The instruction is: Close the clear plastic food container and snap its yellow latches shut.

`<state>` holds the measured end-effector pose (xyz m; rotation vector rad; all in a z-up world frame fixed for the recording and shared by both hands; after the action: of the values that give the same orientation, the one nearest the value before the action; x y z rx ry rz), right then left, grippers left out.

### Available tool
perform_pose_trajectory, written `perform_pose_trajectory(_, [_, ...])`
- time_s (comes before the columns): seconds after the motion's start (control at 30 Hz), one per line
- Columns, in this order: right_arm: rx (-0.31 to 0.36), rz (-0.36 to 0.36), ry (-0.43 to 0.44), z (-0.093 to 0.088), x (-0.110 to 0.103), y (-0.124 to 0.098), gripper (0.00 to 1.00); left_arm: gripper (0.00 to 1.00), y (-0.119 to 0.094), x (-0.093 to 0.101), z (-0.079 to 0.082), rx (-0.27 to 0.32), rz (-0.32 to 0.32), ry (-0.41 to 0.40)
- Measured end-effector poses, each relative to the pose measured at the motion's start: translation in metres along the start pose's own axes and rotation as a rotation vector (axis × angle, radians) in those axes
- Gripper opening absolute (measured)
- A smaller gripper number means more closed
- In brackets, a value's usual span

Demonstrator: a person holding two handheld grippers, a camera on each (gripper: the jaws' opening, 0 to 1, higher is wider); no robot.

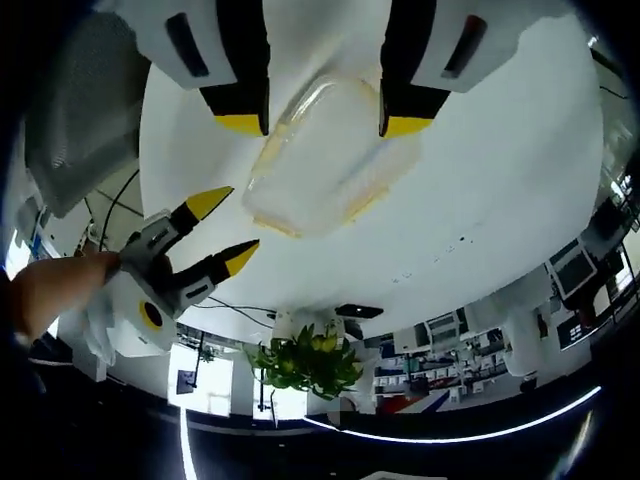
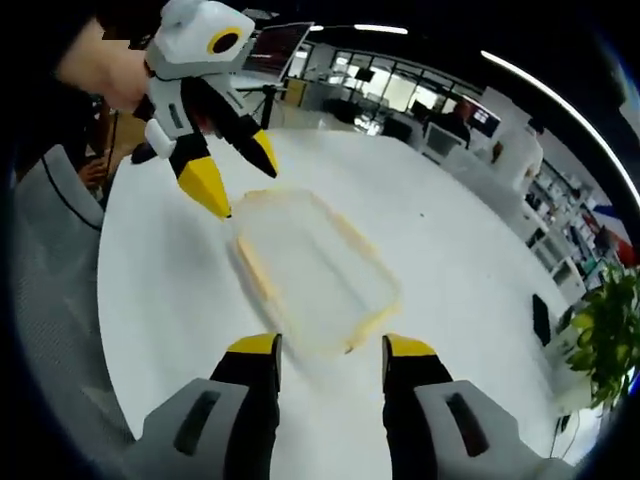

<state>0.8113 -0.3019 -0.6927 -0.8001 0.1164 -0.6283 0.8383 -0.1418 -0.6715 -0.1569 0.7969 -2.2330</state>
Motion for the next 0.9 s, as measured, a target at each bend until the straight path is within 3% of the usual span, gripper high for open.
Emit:
perform_pose_trajectory(0.2, [-0.007, 0.002, 0.019, -0.005, -0.002, 0.005, 0.38, 0.37, -0.003, -0.006, -0.017, 0.004, 0.047, -0.025])
perform_pose_trajectory(0.47, [-0.025, 0.012, 0.034, -0.012, -0.001, 0.014, 0.37, 0.35, 0.009, -0.008, -0.041, -0.020, 0.074, -0.030])
perform_pose_trajectory(0.9, [-0.050, 0.030, 0.040, -0.018, 0.004, 0.031, 0.38, 0.34, 0.026, -0.008, -0.050, -0.050, 0.084, -0.044])
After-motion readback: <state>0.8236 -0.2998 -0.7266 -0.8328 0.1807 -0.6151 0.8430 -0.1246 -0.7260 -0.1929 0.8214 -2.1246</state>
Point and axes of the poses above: the point that each gripper's makers call its tool centre point, and the gripper's own axes: y roughly forward along the fingers, x roughly to its right, z roughly out of its top, the point moved 3 cm from there along -y, roughly backward along the fingers, and after that the axes turned 11 degrees about z, right-handed, at the moved point
